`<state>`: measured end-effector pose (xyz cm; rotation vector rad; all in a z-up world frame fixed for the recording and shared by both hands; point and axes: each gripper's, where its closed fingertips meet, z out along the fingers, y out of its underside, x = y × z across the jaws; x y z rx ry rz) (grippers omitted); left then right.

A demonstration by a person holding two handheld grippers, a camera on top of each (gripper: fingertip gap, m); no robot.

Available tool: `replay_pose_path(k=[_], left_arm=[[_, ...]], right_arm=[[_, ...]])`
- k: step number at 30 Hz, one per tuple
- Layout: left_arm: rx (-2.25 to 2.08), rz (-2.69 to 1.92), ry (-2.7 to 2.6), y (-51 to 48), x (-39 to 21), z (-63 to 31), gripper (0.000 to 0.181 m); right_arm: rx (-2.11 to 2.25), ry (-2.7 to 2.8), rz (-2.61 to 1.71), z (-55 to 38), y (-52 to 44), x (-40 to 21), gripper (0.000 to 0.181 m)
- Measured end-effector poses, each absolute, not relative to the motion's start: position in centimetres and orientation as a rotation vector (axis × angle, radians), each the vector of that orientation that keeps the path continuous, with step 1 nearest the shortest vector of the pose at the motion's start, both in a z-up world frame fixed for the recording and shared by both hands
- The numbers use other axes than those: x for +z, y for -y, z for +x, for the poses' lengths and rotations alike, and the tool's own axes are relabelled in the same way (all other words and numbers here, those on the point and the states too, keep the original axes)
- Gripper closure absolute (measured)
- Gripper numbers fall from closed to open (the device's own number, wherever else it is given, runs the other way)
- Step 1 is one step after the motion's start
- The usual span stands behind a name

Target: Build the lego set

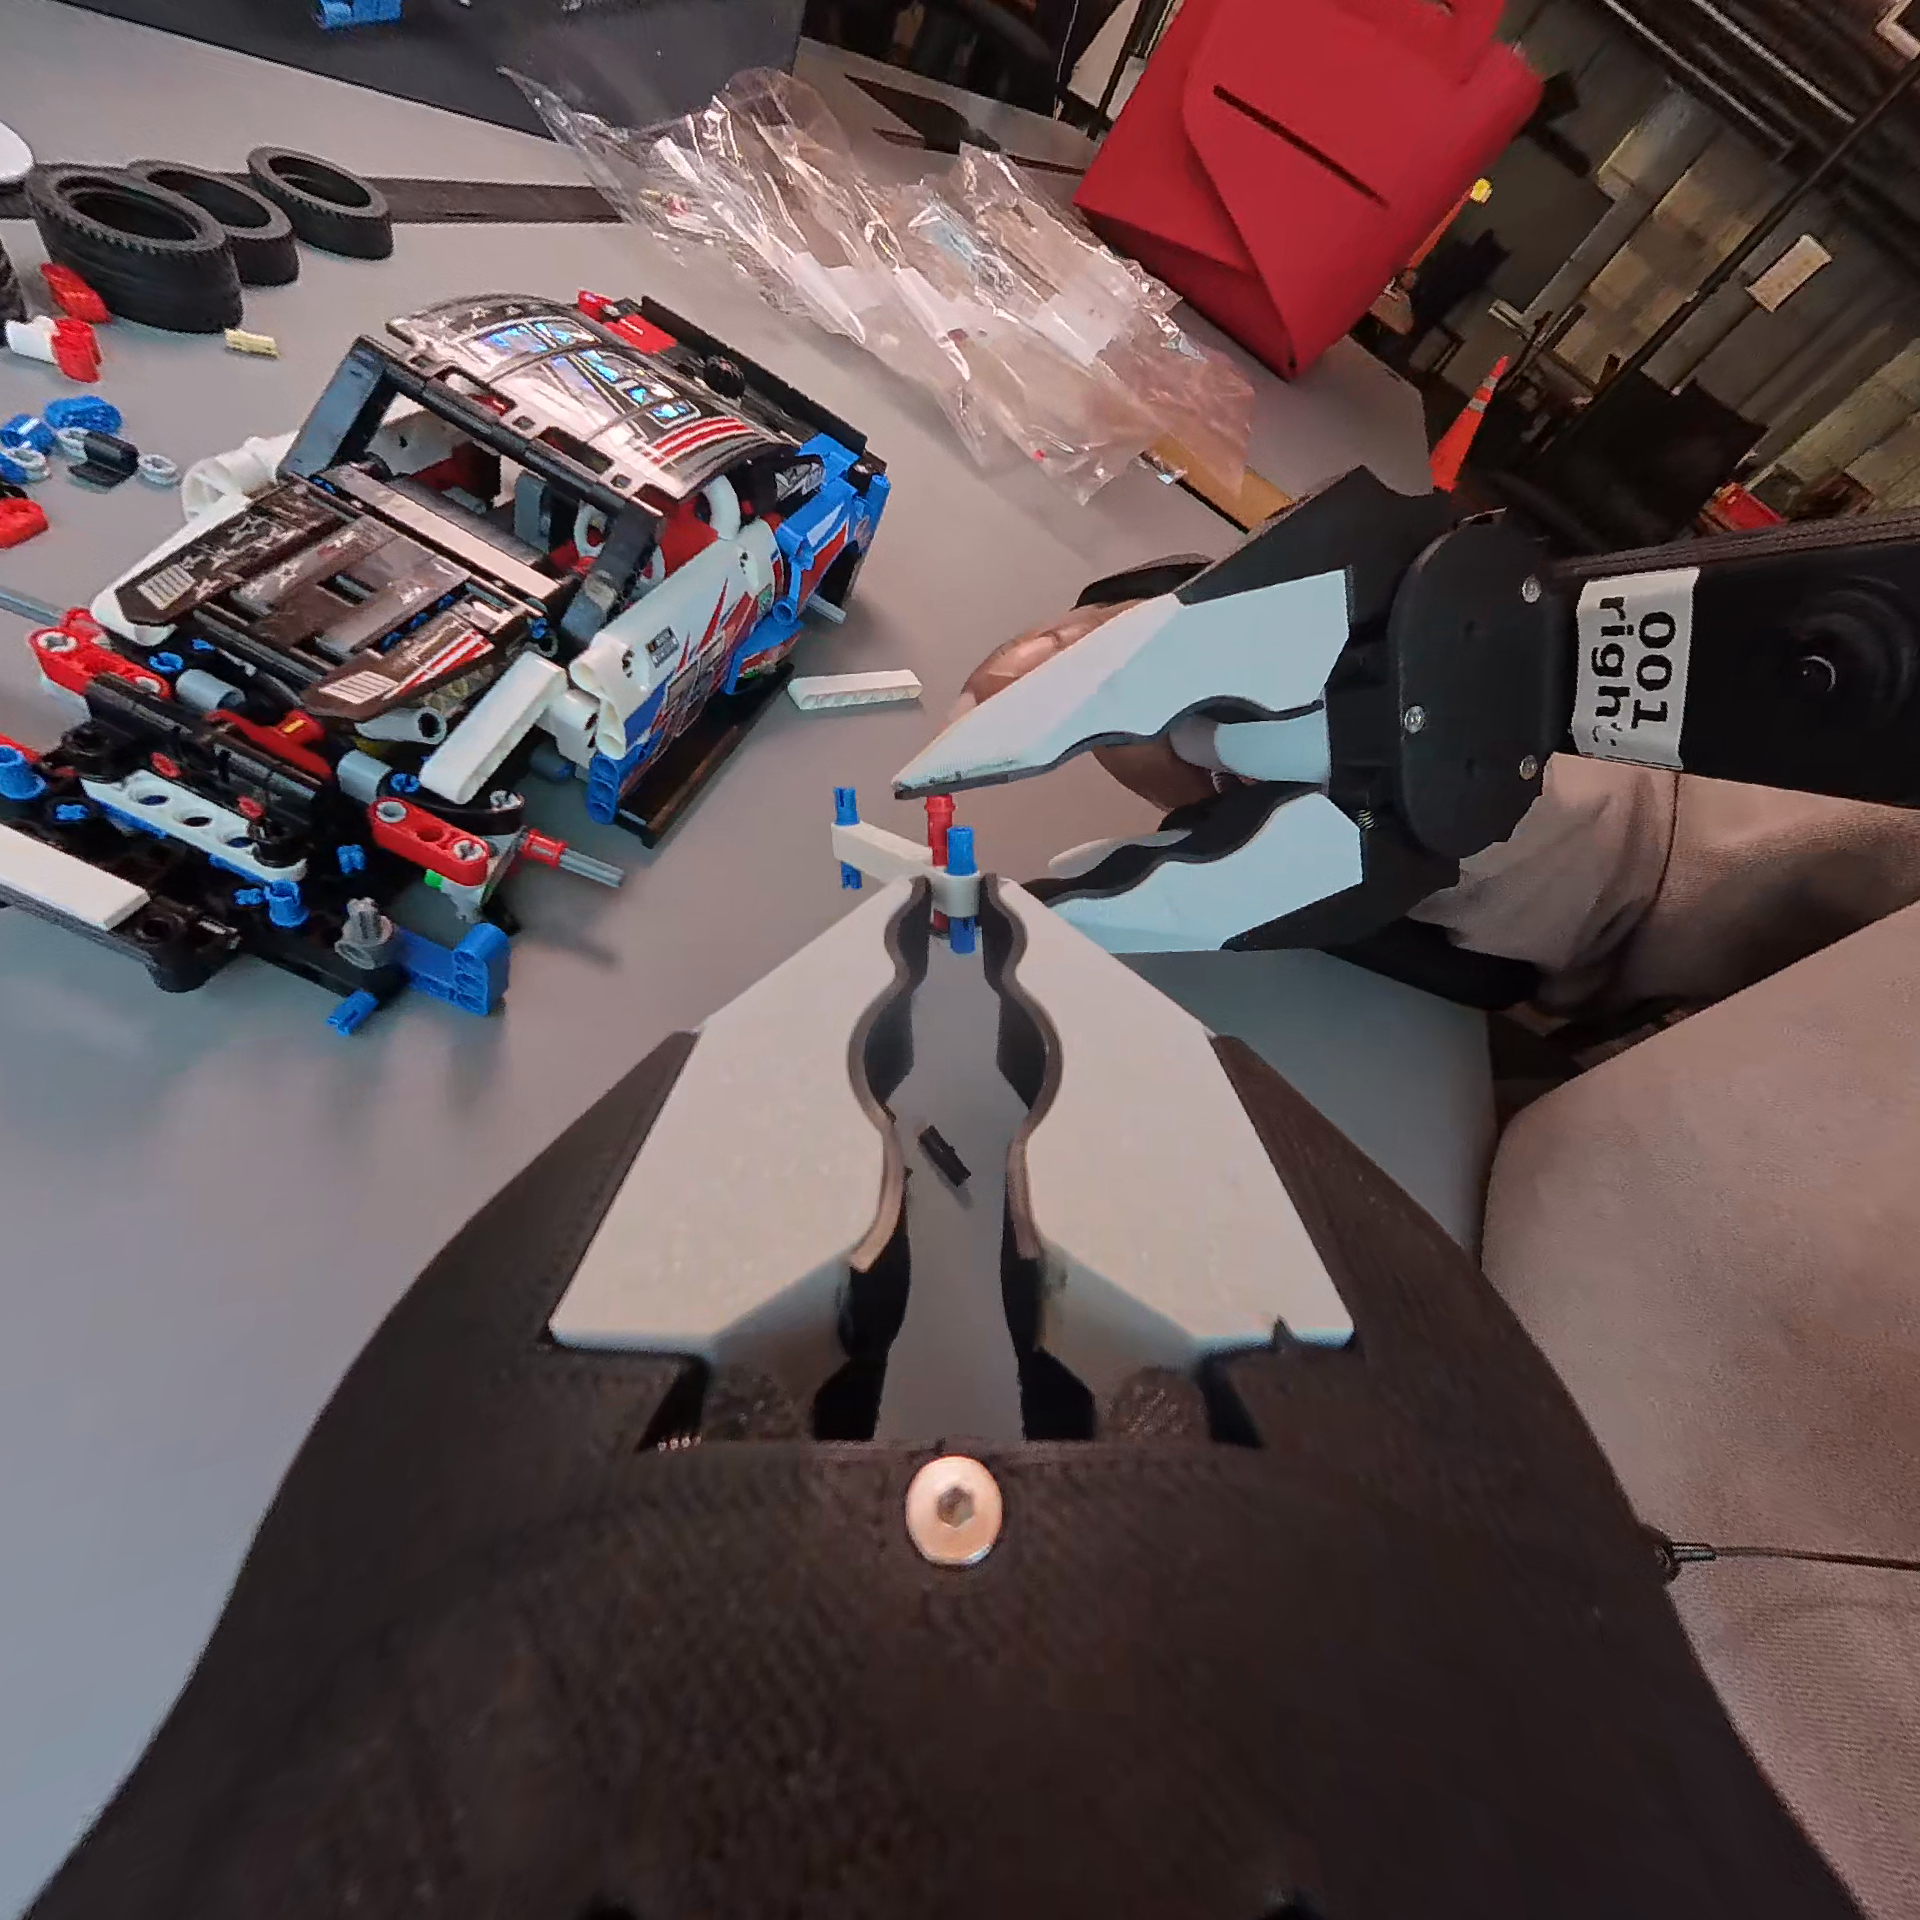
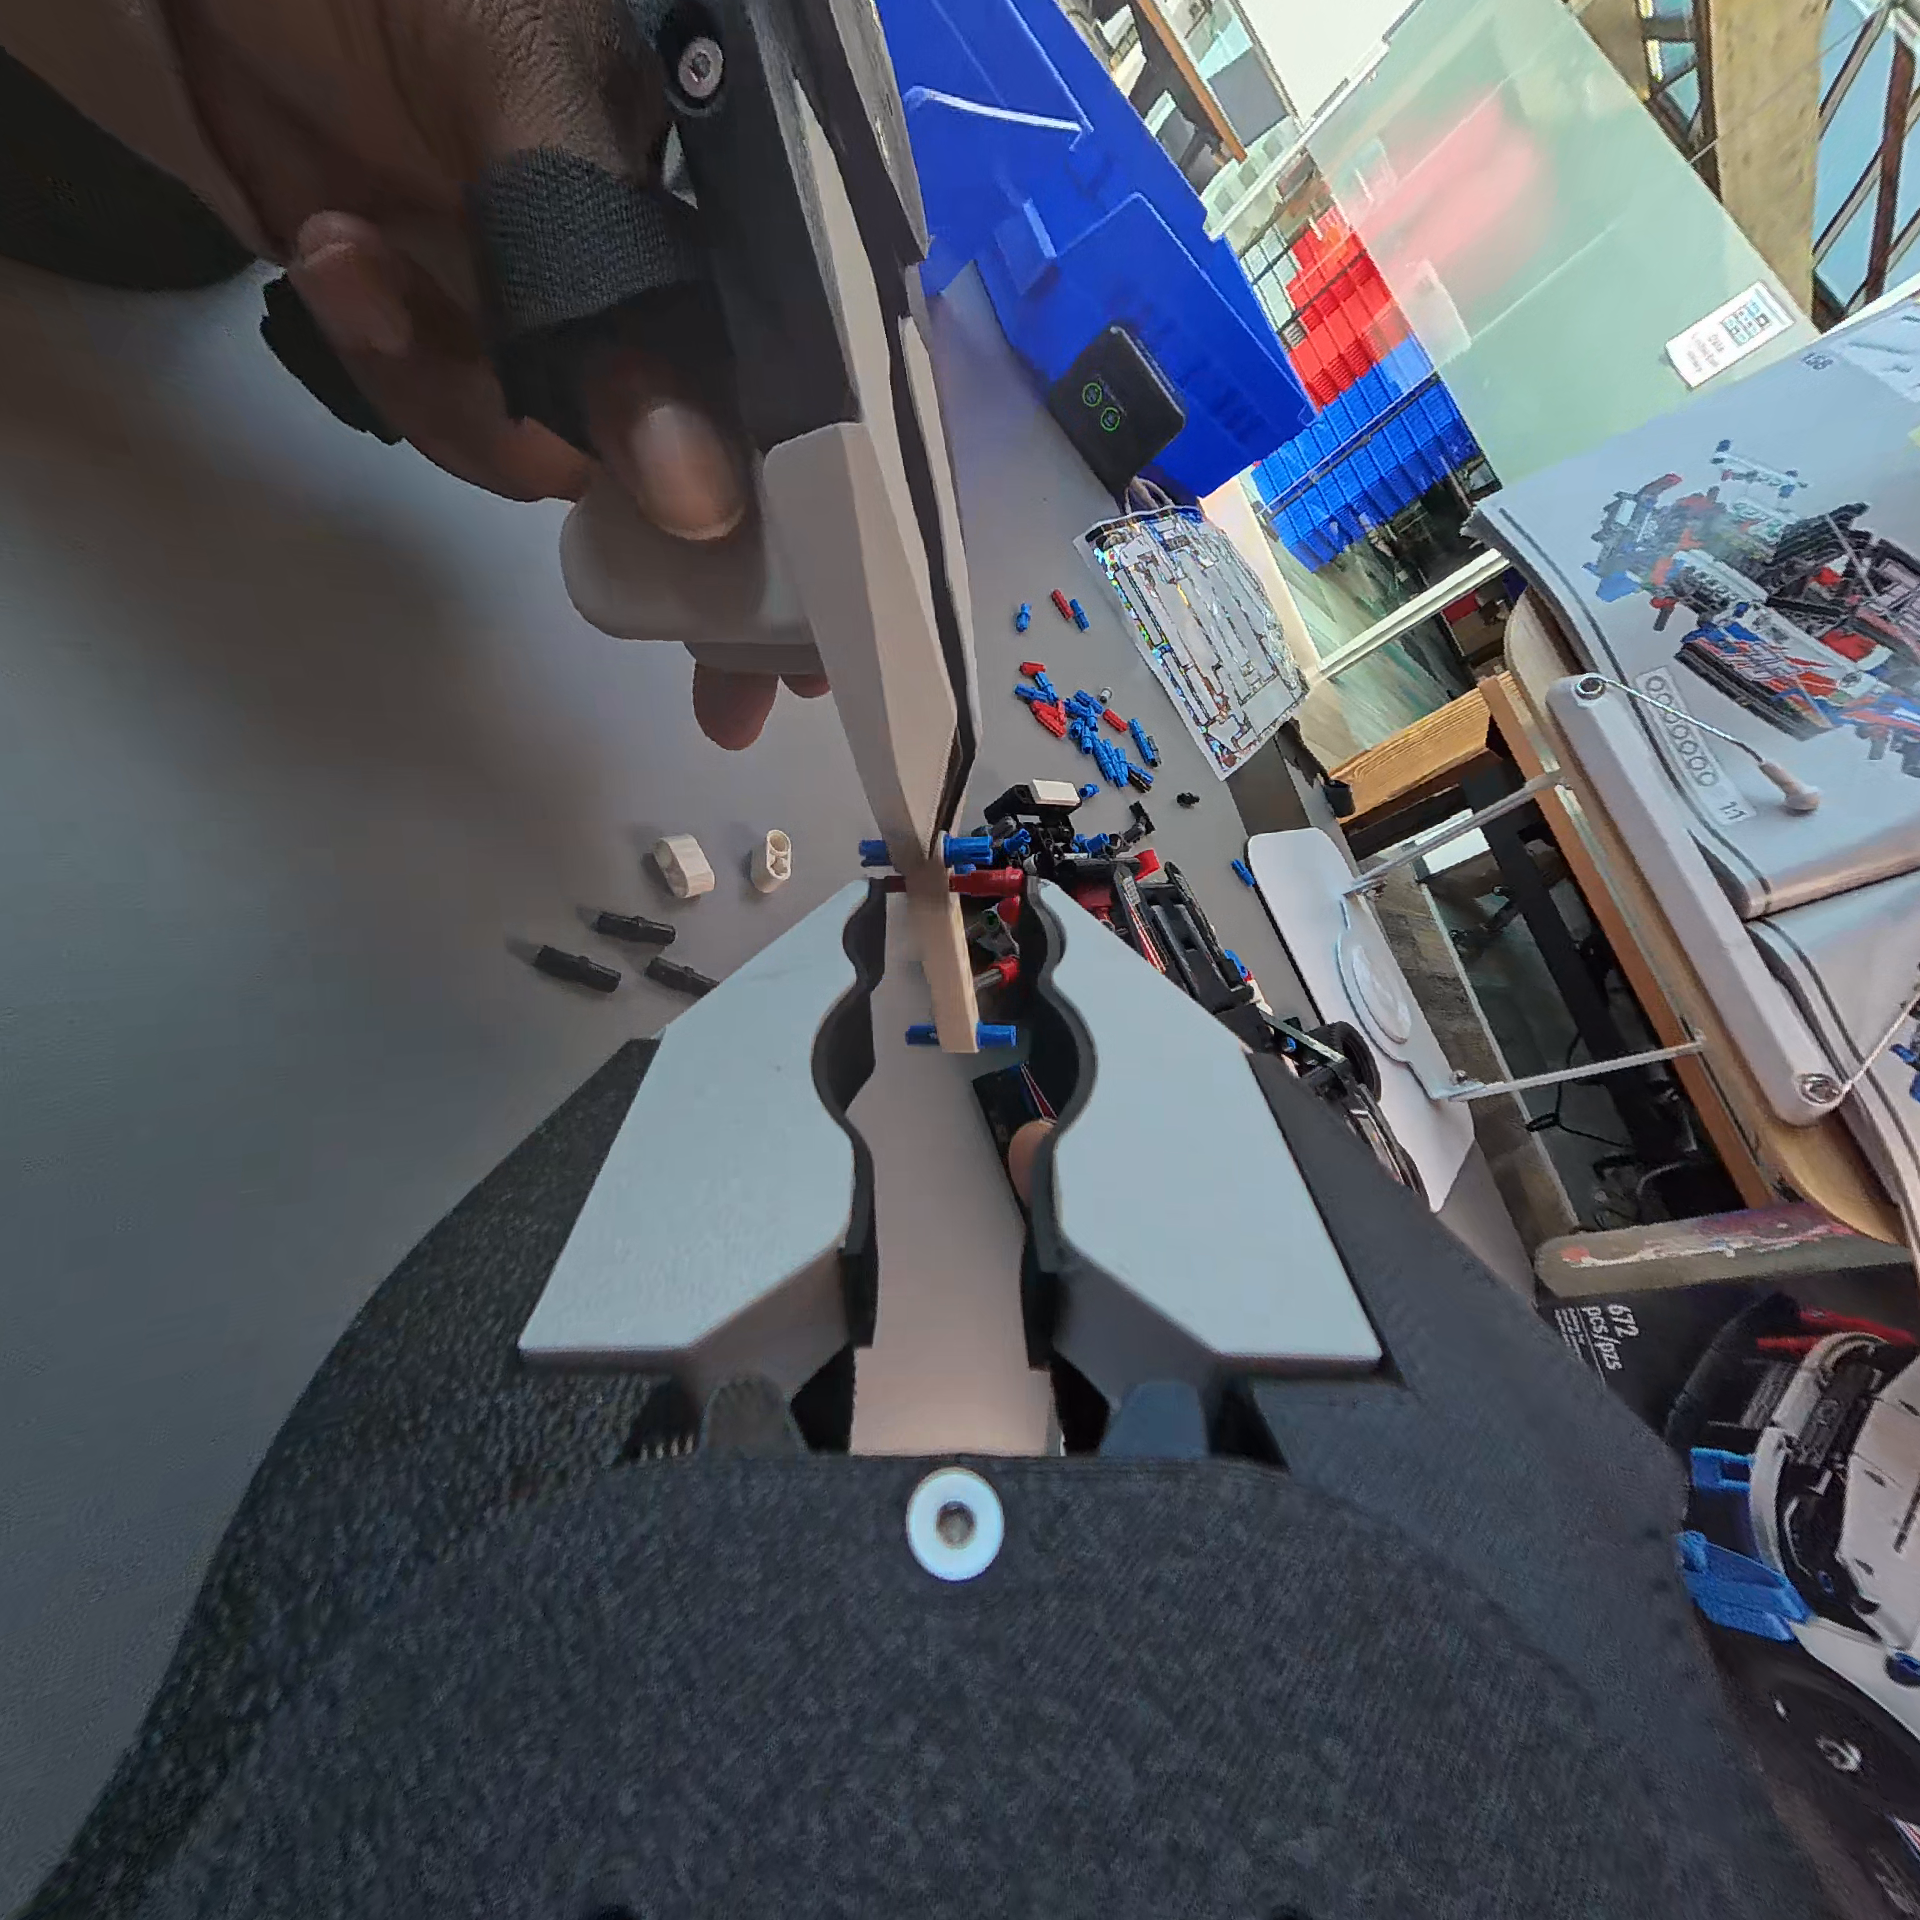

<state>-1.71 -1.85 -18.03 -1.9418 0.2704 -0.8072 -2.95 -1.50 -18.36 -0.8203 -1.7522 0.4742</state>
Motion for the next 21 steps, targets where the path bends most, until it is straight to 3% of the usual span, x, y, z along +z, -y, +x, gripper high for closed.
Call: replay_pose_path(k=[21], left_arm=[[-1.413, -1.682, -0.055, 2.8, -14.6, -1.1, 0.176]], right_arm=[[0.541, 1.696, -0.616, -1.8, 2.7, -15.7, 0.160]])
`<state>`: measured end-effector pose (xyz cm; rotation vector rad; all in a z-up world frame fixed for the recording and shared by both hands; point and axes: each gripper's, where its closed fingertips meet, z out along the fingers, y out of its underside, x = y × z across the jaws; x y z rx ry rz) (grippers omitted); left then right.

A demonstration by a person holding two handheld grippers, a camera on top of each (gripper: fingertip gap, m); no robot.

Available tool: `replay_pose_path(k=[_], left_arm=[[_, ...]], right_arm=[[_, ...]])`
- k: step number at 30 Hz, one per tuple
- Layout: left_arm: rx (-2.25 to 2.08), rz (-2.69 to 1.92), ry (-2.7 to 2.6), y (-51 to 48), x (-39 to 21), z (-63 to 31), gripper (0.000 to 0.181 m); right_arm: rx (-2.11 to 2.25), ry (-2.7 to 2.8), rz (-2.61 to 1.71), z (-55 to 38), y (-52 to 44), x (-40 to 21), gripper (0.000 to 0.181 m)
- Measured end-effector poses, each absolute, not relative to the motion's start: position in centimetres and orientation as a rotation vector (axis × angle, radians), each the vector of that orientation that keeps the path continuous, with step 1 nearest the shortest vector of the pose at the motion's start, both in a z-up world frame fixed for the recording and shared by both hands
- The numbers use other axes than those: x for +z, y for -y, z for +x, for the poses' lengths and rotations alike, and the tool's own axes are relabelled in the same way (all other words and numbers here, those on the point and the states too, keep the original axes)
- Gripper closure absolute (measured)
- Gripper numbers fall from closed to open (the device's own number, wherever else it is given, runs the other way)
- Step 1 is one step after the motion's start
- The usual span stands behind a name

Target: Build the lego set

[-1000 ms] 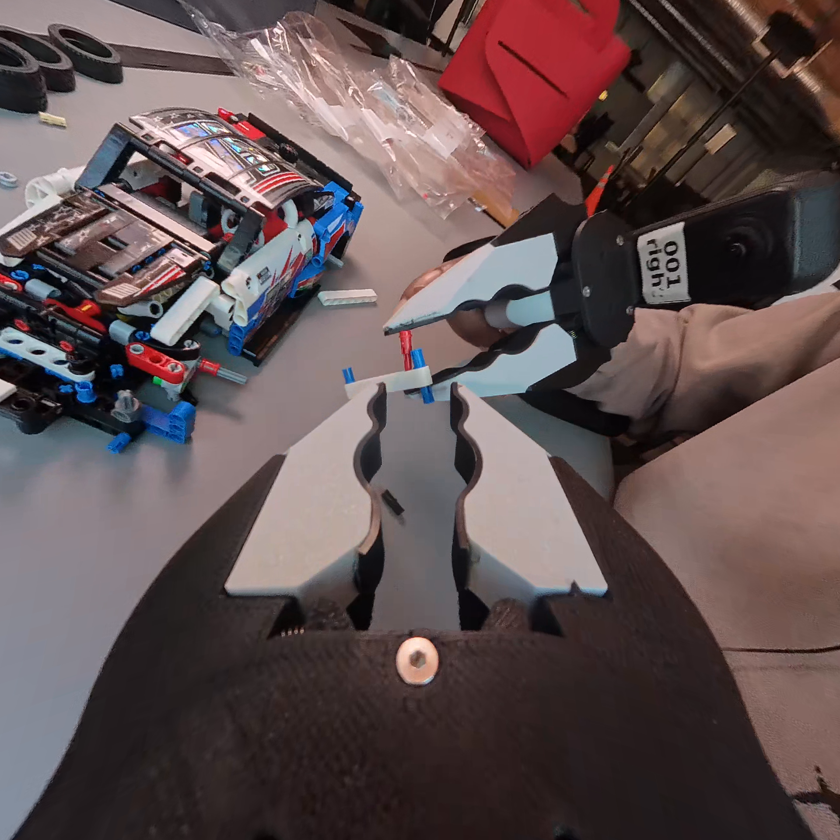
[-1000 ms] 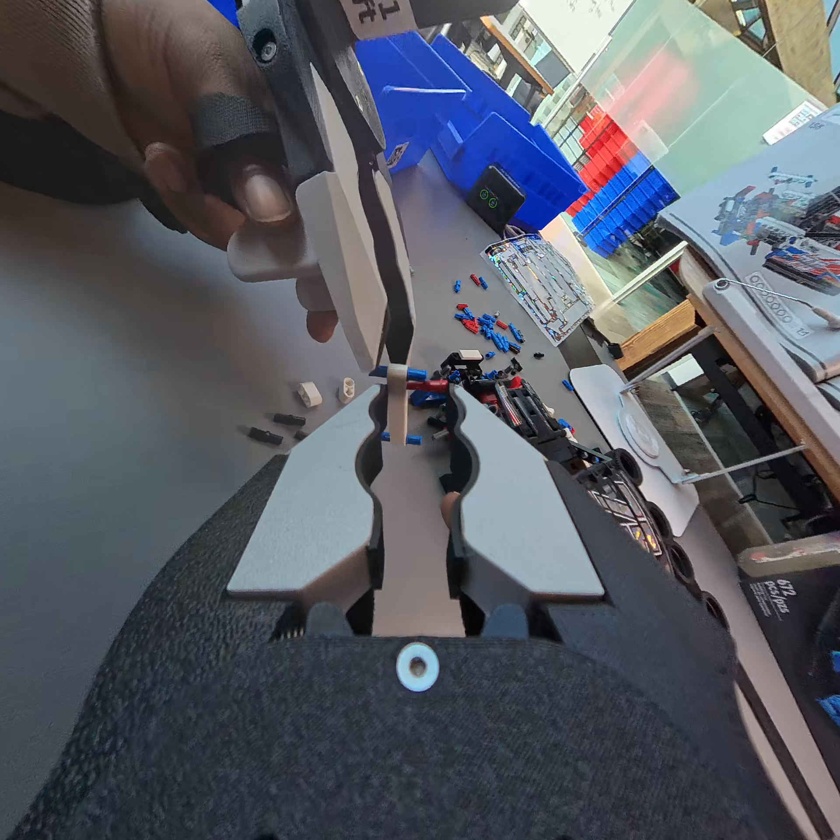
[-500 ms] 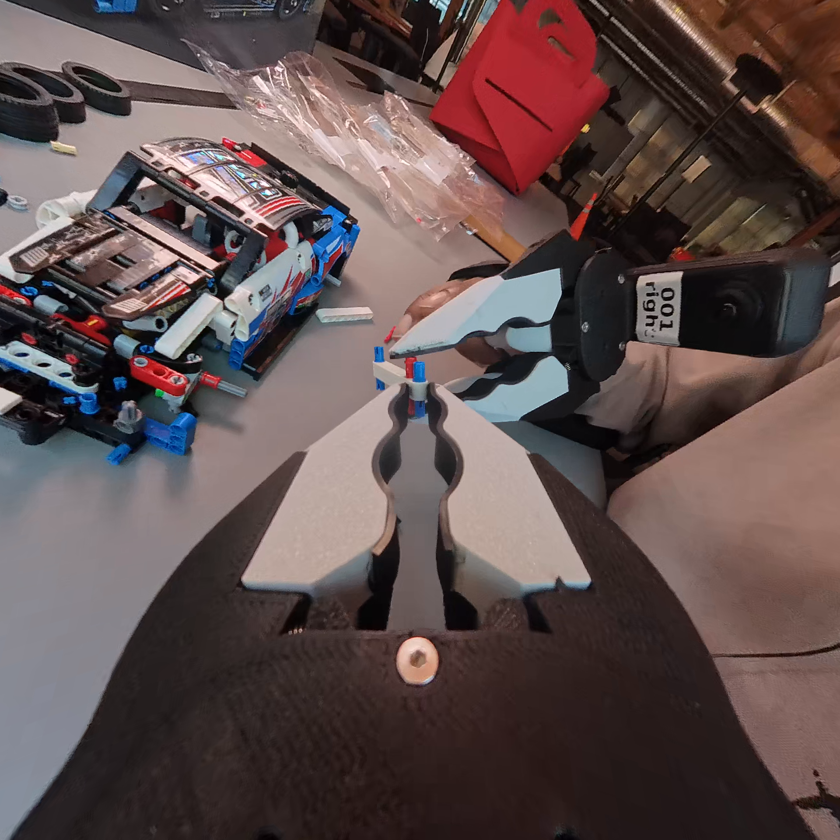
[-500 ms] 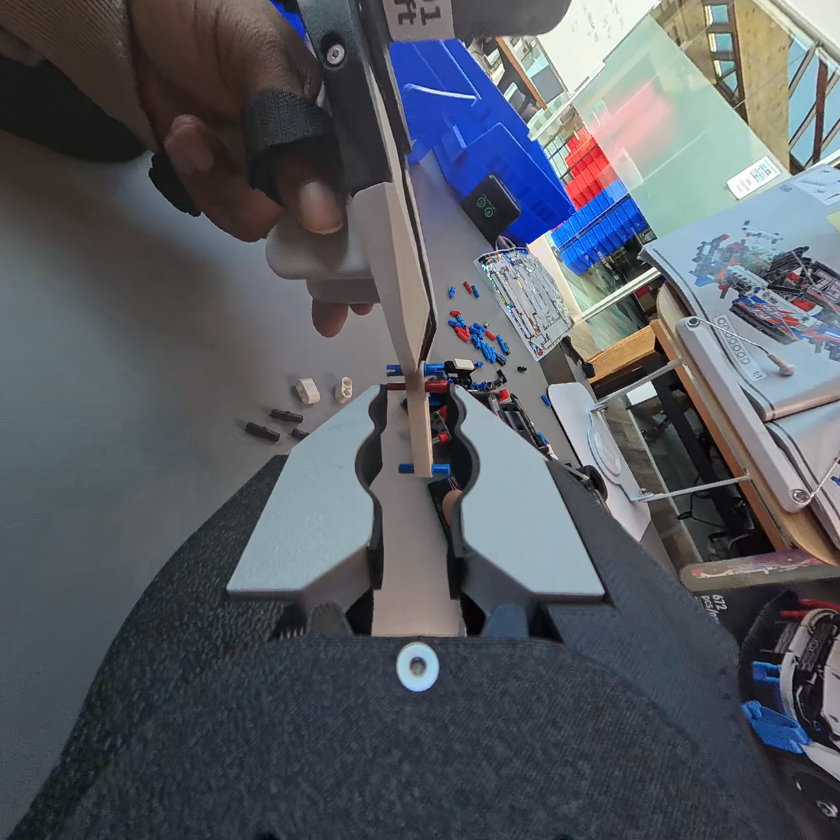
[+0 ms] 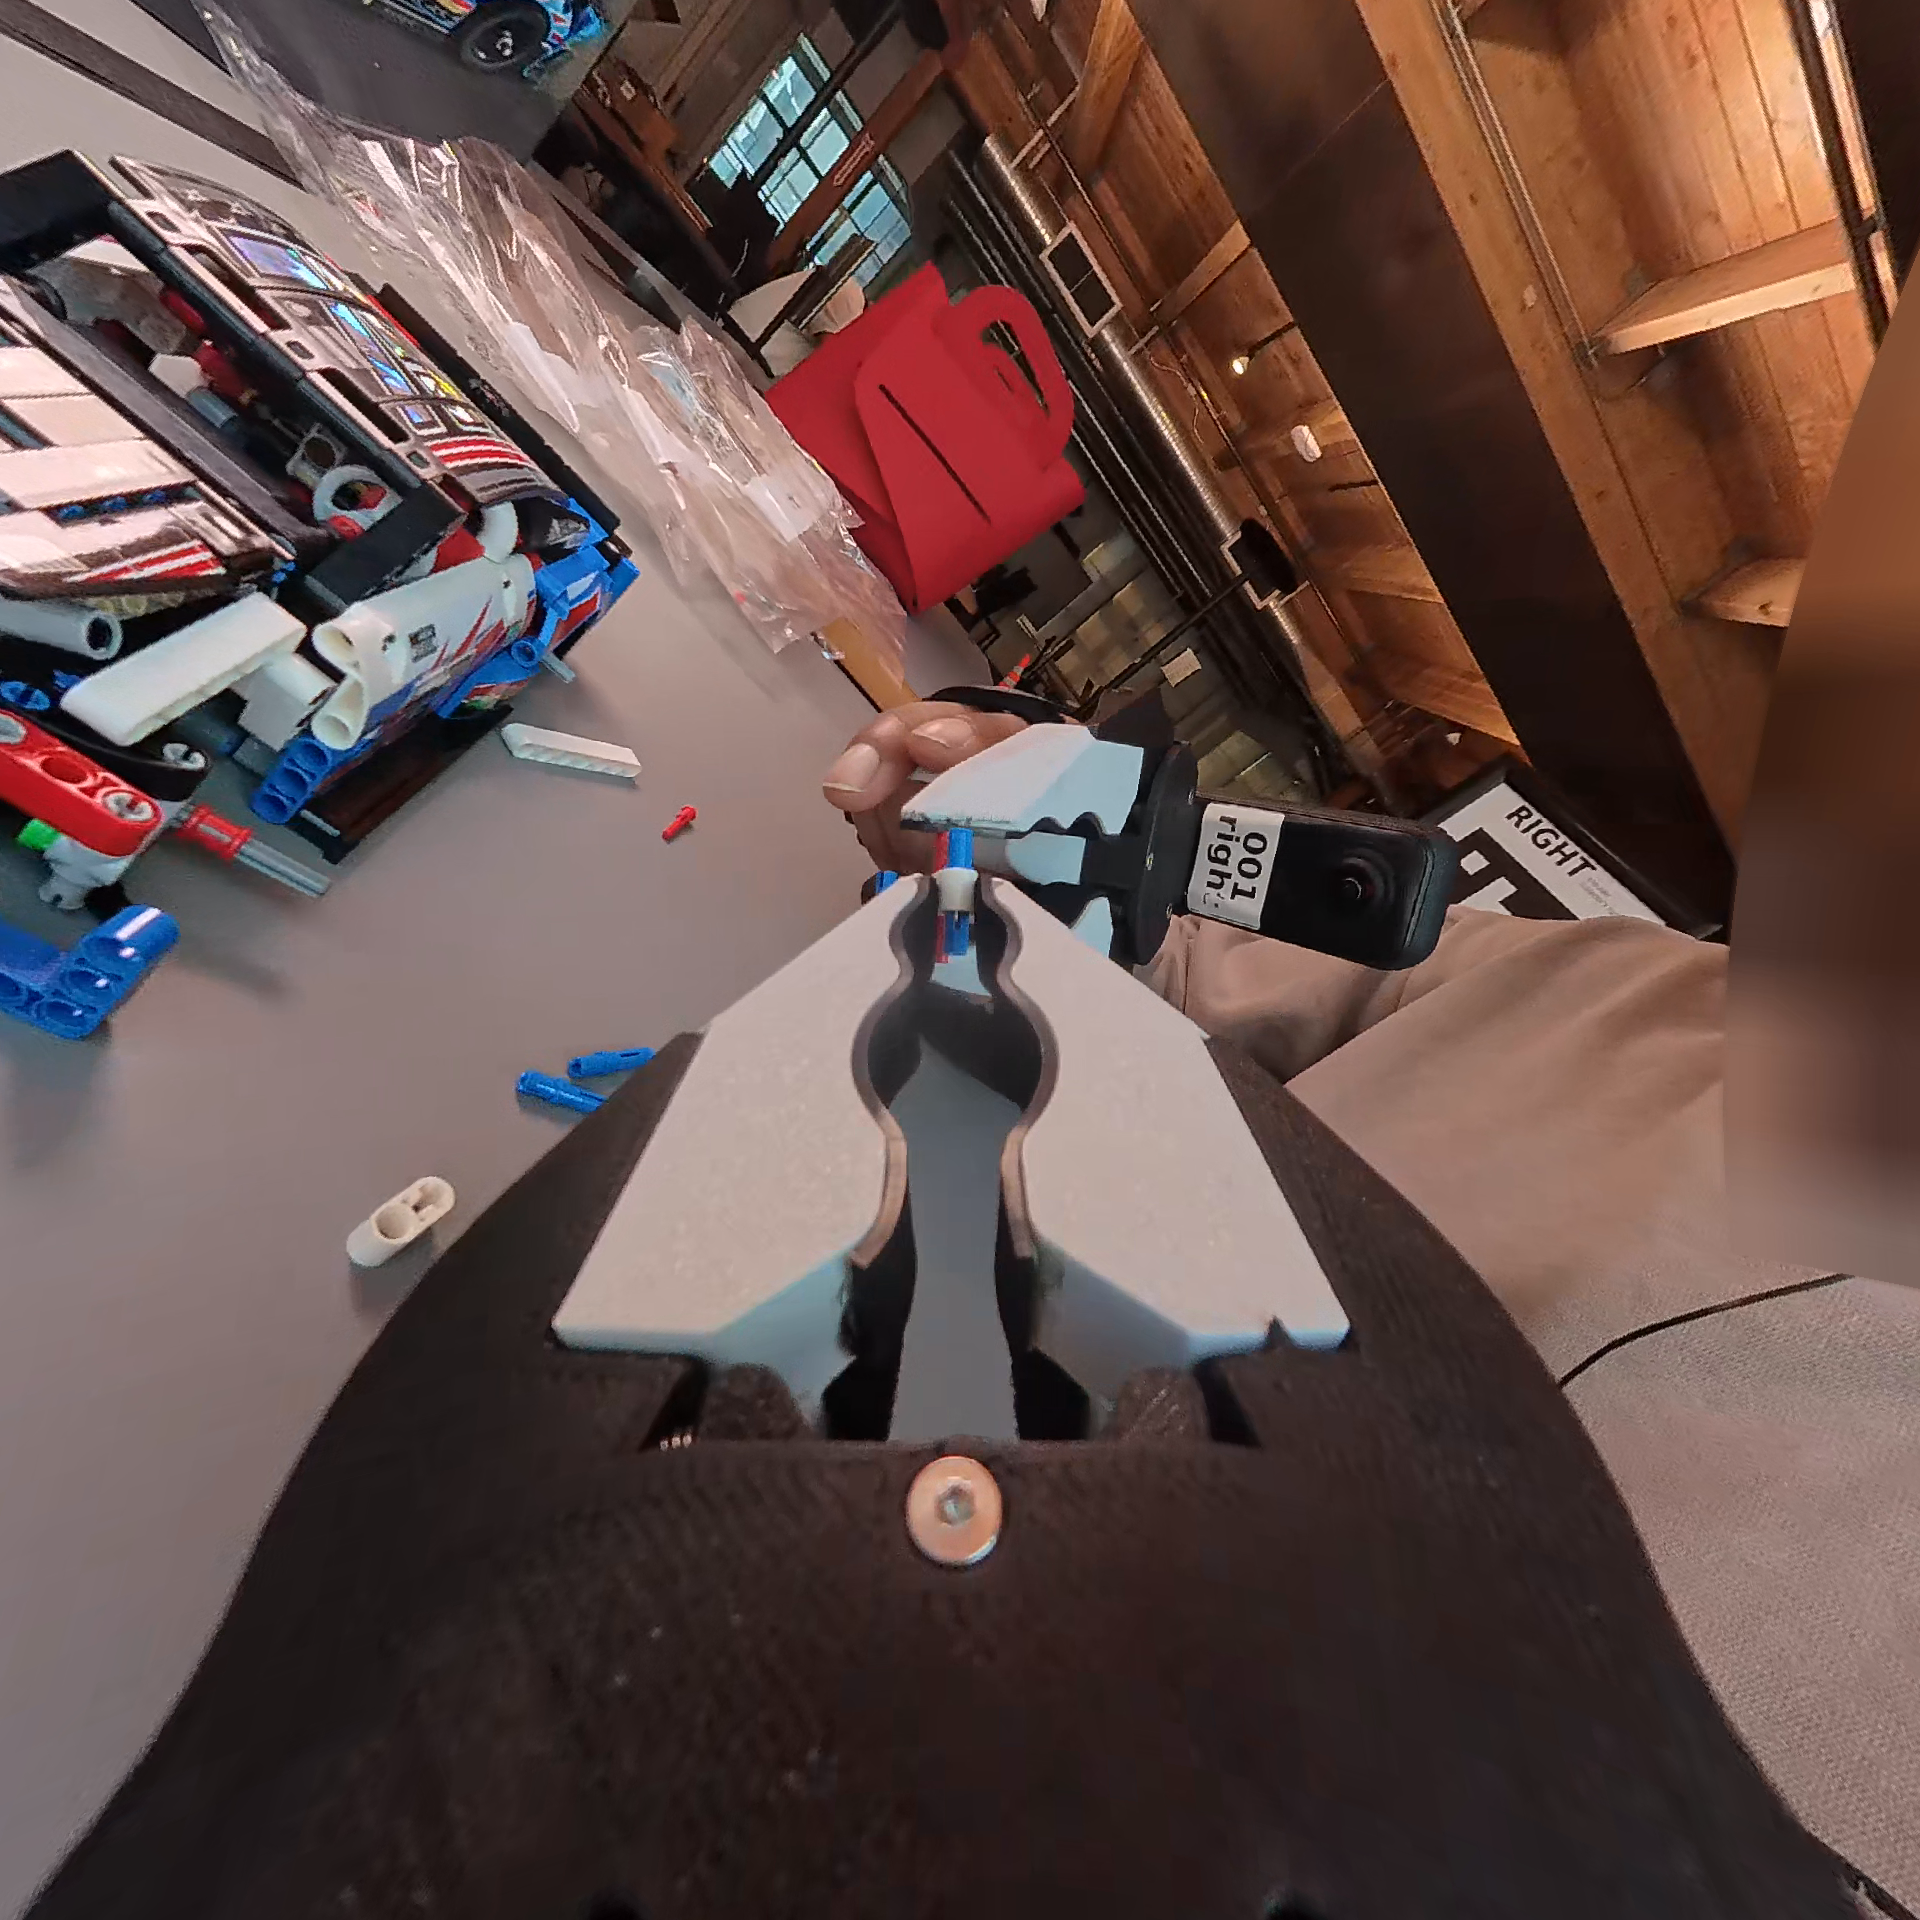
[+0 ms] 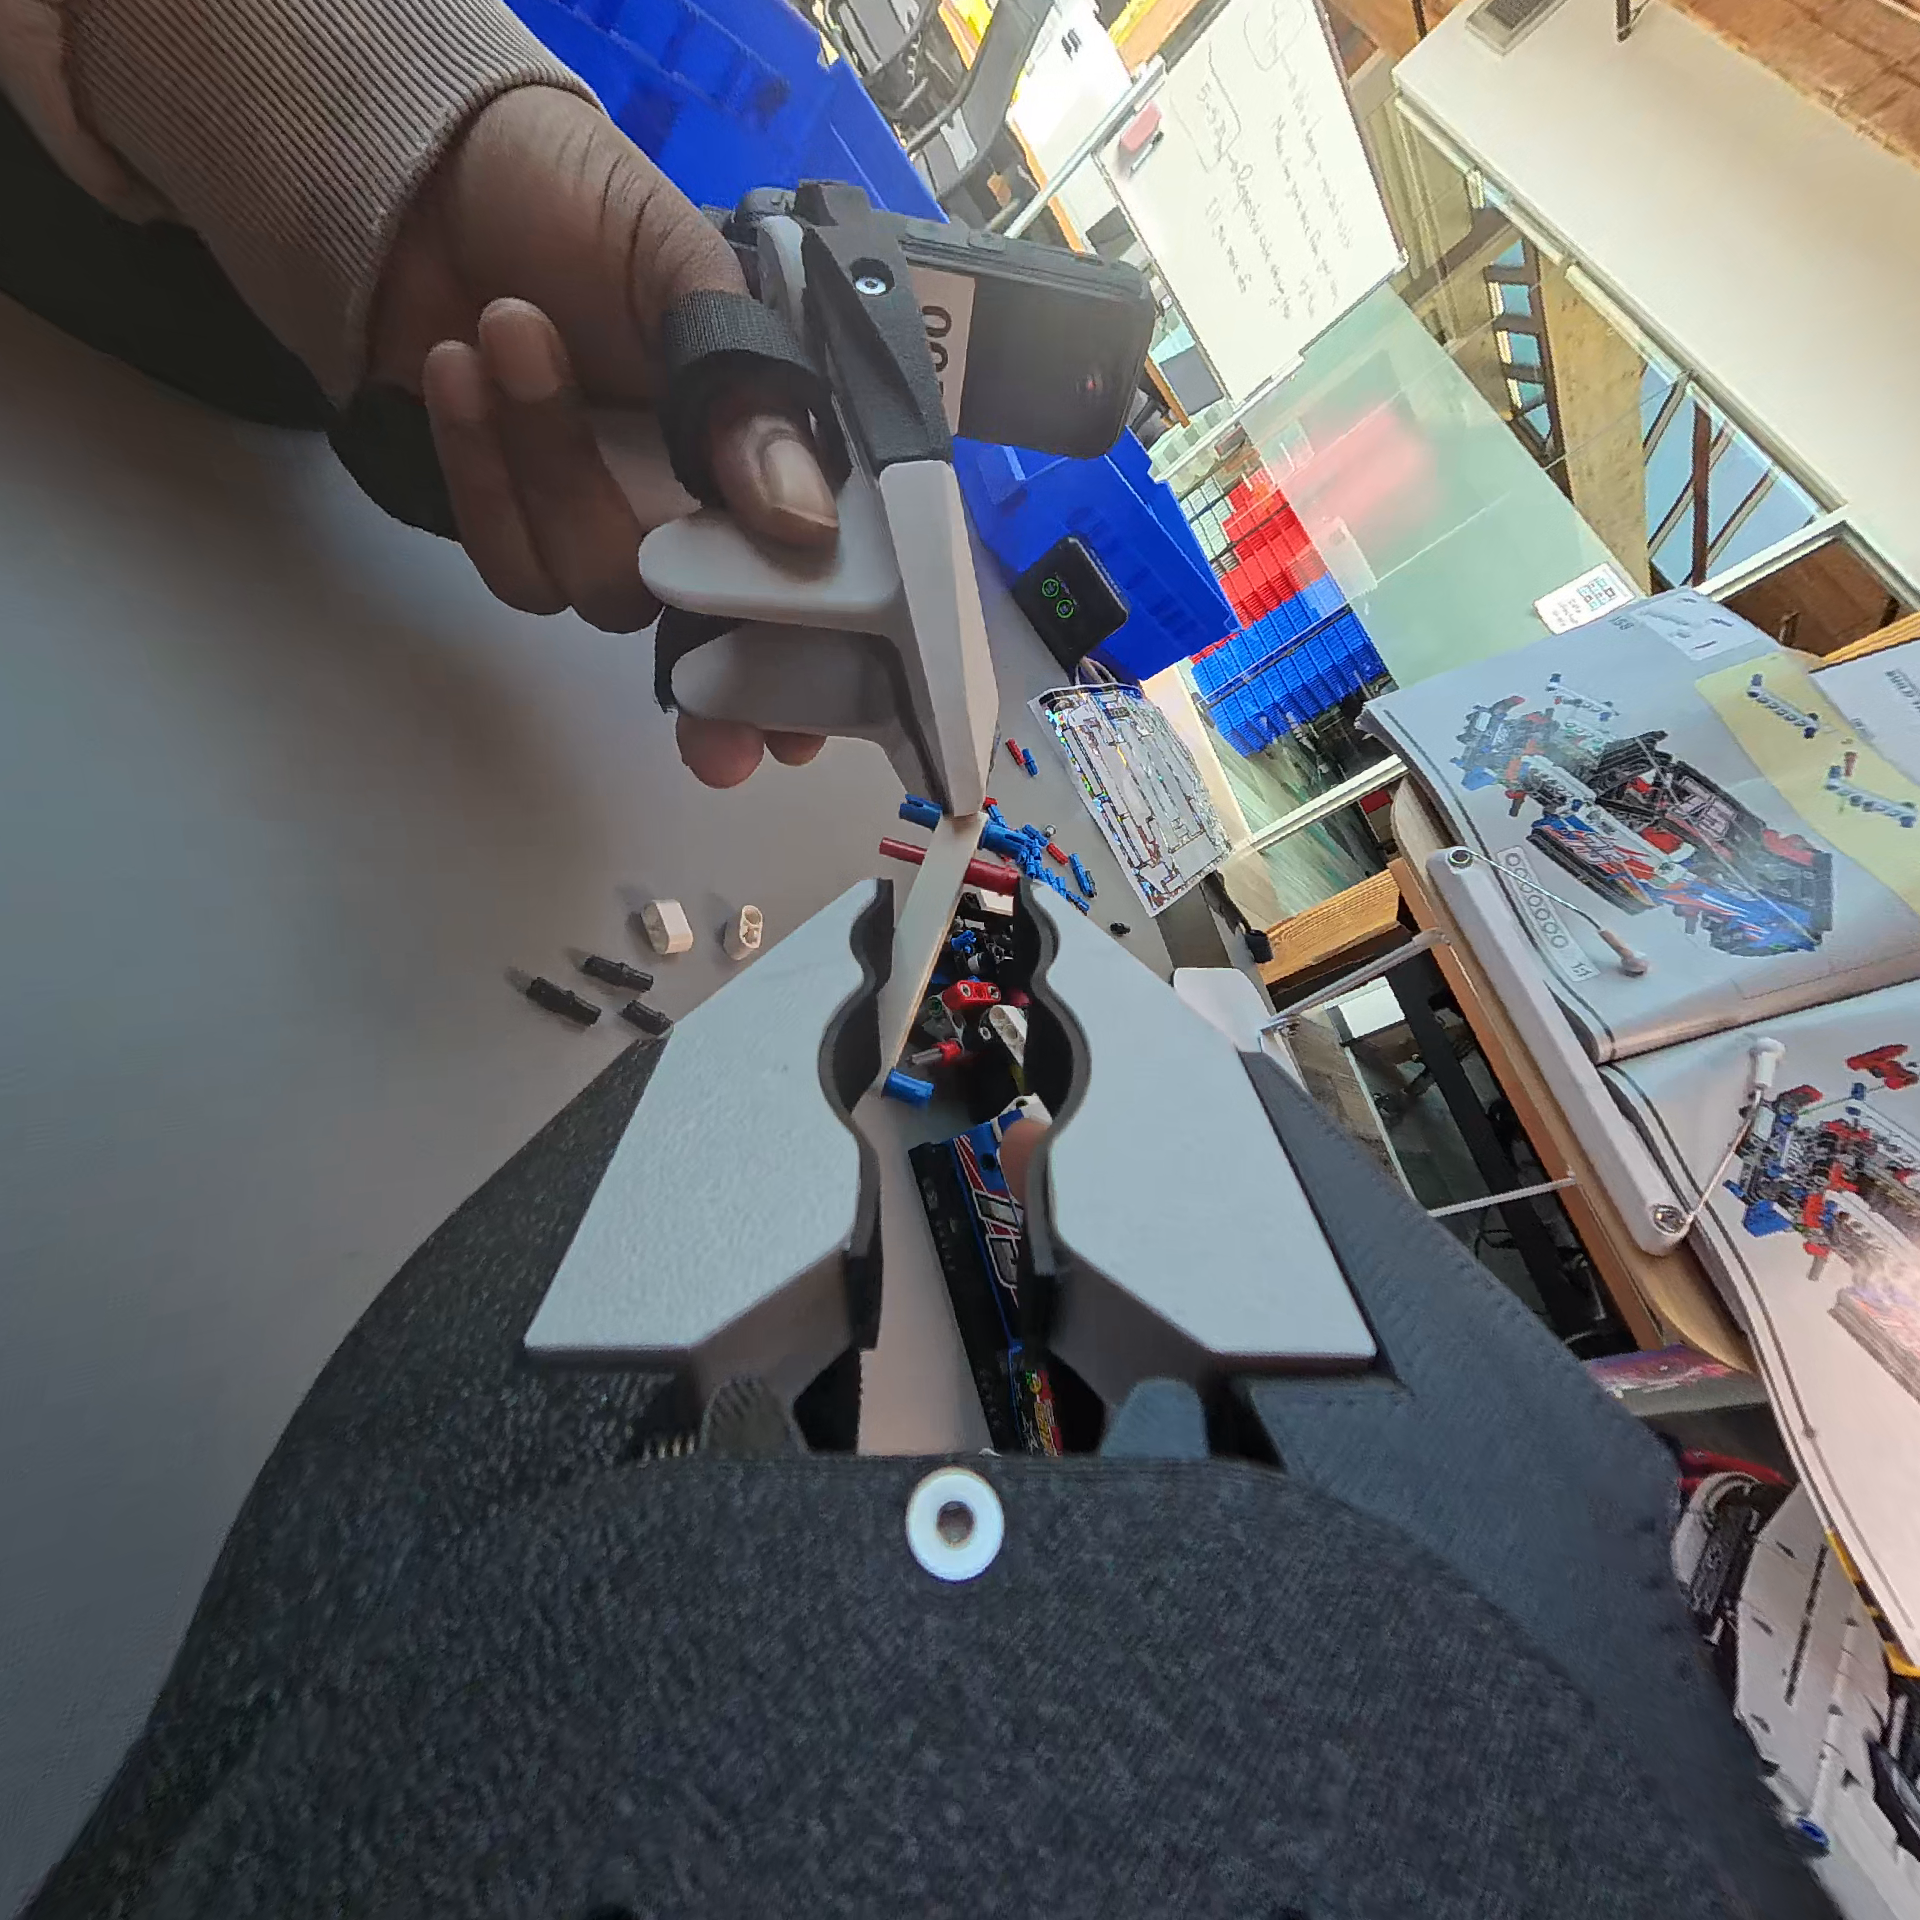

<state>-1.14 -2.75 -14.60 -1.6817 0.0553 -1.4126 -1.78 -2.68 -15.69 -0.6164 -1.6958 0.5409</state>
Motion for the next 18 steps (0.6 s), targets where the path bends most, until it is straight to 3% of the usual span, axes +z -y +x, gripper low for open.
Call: replay_pose_path(k=[18], left_arm=[[-1.348, -1.756, -0.022, 2.4, -15.9, -1.1, 0.176]], right_arm=[[0.267, 1.758, -0.547, -1.9, 2.1, -16.9, 0.173]])
